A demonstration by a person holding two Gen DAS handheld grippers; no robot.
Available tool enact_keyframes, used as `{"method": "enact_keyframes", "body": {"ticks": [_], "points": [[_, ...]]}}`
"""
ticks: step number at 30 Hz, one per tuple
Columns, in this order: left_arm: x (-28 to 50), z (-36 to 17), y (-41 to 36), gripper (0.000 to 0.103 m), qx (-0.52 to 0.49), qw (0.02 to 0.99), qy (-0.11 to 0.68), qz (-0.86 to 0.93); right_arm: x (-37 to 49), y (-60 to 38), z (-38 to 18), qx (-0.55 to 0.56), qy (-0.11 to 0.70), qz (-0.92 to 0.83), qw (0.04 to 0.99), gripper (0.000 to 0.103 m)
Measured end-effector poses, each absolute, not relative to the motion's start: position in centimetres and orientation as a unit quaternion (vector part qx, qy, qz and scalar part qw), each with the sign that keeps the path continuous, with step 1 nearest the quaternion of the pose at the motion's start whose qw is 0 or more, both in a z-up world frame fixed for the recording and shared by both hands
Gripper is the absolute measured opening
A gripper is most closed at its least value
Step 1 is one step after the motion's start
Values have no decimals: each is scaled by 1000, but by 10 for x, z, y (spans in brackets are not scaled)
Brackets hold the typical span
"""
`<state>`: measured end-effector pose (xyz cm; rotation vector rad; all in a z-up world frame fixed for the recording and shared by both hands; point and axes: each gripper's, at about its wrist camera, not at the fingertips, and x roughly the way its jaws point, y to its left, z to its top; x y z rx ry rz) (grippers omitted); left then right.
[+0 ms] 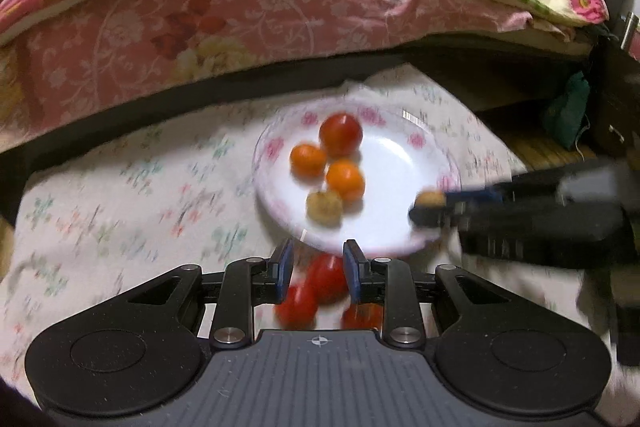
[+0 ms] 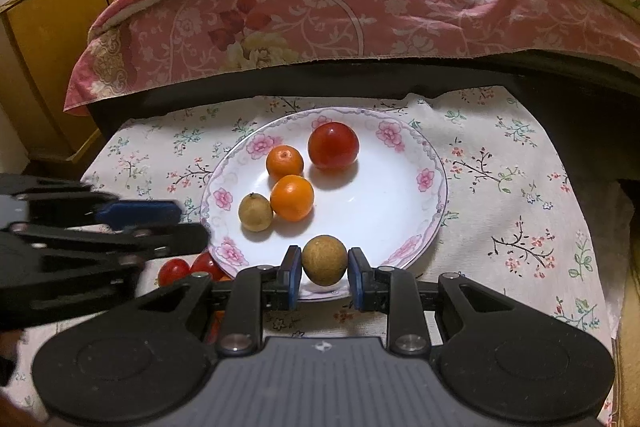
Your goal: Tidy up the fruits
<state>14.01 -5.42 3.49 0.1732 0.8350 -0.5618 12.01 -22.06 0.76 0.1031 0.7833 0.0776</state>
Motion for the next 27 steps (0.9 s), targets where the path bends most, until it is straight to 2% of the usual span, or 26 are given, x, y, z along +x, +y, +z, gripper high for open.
{"method": "enact_keyframes", "body": {"ticks": [6,11,17,23,27], "points": [[86,16,-14,36,93,858,445,-238,111,-214,11,47,376,51,924,26],[78,4,1,37,95,860,454,-214,103,-204,20,44,366,65,927,26],[73,14,5,40,115,874,423,-212,99,-188,26,36,360,88,928,26],[78,13,15,40,108,879,423,-193,99,-175,24,28,368,105,924,26],[80,4,15,49,124,878,428,-176,98,-172,26,28,366,110,924,26]]}}
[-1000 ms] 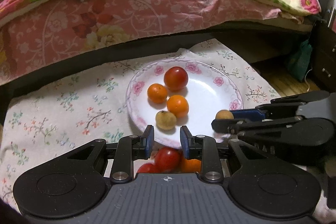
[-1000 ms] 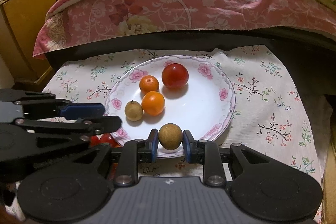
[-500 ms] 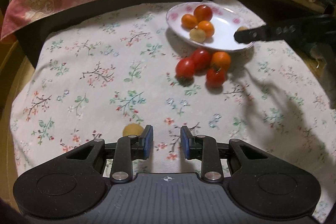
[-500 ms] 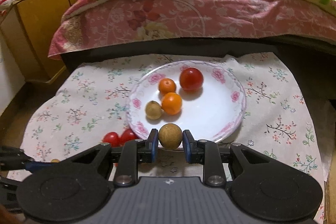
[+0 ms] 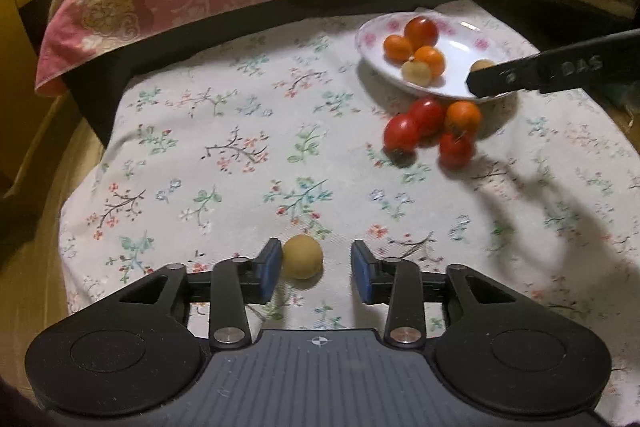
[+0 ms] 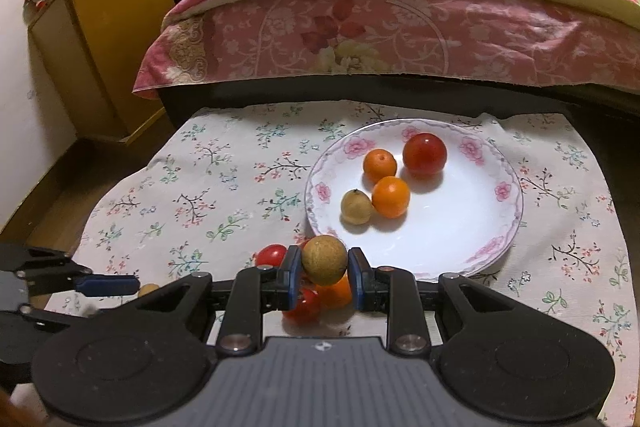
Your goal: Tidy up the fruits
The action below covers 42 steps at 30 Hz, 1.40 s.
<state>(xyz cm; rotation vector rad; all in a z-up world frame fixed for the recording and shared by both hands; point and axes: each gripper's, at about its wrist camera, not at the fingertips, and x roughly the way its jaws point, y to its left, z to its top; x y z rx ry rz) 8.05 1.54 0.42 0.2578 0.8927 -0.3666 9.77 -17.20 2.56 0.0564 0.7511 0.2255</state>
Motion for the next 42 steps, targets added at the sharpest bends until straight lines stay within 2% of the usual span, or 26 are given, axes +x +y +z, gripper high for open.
{"method": "enact_keyframes", "body": {"ticks": [2,12,19,28,42], "points": [[84,2,17,49,124,877,431,-173,97,-171,26,27,366,112,923,26],[86,-5,10,32,130,873,438,-169,97,-175,24,31,369,108,922,26],[85,4,-3,32,116,873,432,-193,98,-182,24,36,368,101,924,26],[108,36,-54,32,104,889,372,-247,104,-199,29,46,357,80,929,26],[147,22,-99,32,108,886,368,-262,127,-229,16,68,368,43,926,26]]}}
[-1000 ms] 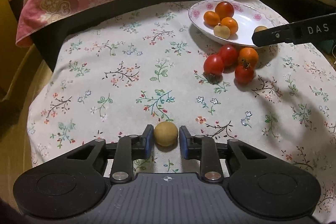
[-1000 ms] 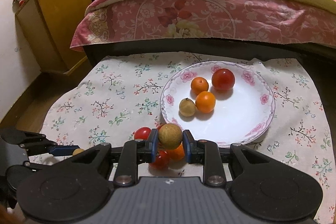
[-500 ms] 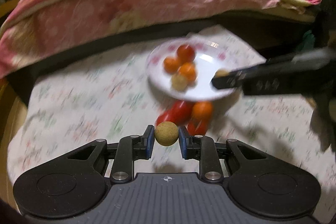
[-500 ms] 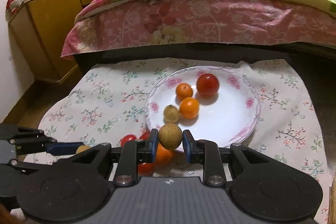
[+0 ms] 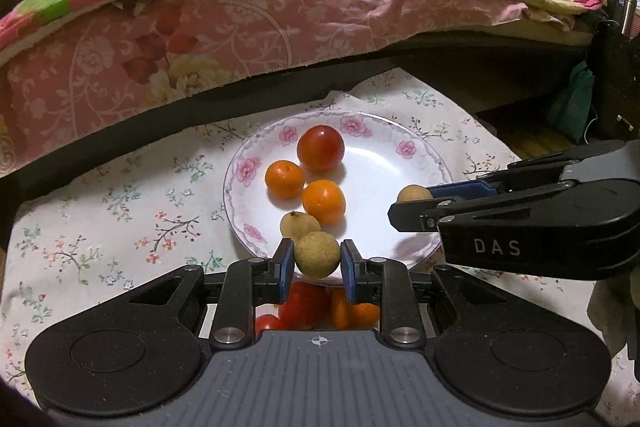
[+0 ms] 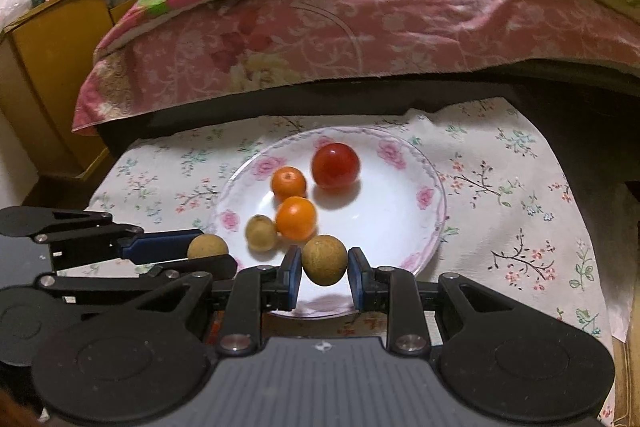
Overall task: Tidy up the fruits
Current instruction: 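Open both tools over the plate to drop the yellow fruits, then withdraw both open tools toward the red cherry tomatoes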
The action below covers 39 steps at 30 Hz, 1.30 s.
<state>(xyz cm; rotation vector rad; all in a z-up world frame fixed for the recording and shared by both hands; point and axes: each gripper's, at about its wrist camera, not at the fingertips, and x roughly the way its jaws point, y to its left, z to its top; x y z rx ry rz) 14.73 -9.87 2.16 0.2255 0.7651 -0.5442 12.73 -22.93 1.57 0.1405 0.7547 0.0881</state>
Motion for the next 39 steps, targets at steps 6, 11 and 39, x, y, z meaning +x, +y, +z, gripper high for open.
{"method": "enact_keyframes", "body": {"ticks": [6,11,39], "points": [[154,17,-103,33,112,882,375,-262,131,-230,11,63,368,43,927,26],[155,21,-104,35,117,884,369,-261,132,-232,11,71,367,42,927,26],[97,51,-43,74,106,882,394,-236,81,-181,34,62,368,54,926,26]]}}
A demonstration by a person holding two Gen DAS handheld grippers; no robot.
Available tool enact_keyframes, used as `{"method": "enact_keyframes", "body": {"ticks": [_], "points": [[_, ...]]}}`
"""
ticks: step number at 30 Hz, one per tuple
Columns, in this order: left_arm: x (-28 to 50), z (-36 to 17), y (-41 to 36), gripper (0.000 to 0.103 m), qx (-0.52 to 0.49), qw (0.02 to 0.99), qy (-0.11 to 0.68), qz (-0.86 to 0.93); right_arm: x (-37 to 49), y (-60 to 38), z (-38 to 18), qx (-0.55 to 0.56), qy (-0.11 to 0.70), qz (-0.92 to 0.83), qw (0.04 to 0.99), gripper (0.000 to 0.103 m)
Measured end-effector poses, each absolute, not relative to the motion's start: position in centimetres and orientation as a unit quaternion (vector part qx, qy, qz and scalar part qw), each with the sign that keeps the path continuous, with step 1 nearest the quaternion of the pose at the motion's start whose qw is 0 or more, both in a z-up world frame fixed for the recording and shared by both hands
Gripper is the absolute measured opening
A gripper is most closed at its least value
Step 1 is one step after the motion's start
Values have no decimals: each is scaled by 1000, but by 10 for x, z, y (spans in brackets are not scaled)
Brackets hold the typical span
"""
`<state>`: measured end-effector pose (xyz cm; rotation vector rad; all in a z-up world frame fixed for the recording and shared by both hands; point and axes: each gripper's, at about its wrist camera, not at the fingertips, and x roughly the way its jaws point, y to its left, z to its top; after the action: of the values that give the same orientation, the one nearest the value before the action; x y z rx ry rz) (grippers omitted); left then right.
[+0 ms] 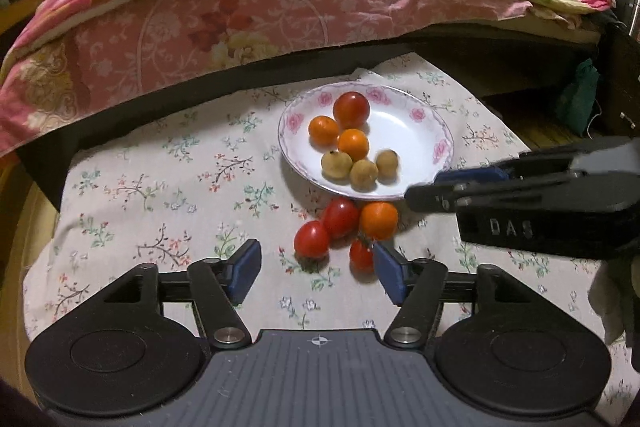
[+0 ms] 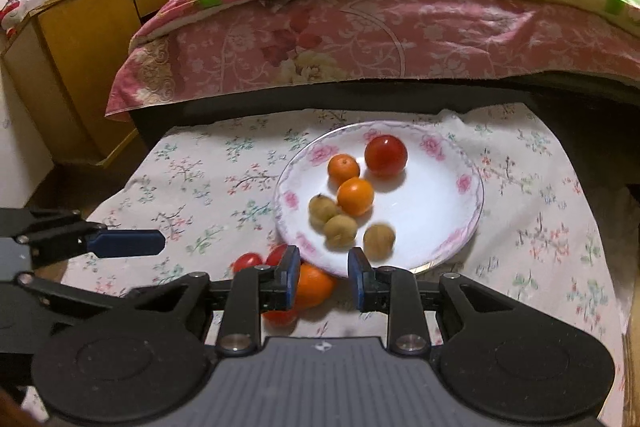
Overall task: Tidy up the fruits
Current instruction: 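Withdraw both open tools toward the red cherry tomatoes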
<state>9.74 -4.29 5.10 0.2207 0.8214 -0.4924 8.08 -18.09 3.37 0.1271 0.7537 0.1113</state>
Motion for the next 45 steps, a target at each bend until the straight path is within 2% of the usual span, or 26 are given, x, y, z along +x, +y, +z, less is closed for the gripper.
{"method": "enact_keyframes", "body": {"ticks": [3,20,45], "points": [[92,52,-41,79,109,883,391,-236,70,-176,30,58,376,50,923,27],[99,30,-23,84,110,869,418,-240,73,-162,14,58,405,49,911,27],[100,22,-11,85,100,865,423,-251,98,-134,-5,28,422,41,905,27]]}}
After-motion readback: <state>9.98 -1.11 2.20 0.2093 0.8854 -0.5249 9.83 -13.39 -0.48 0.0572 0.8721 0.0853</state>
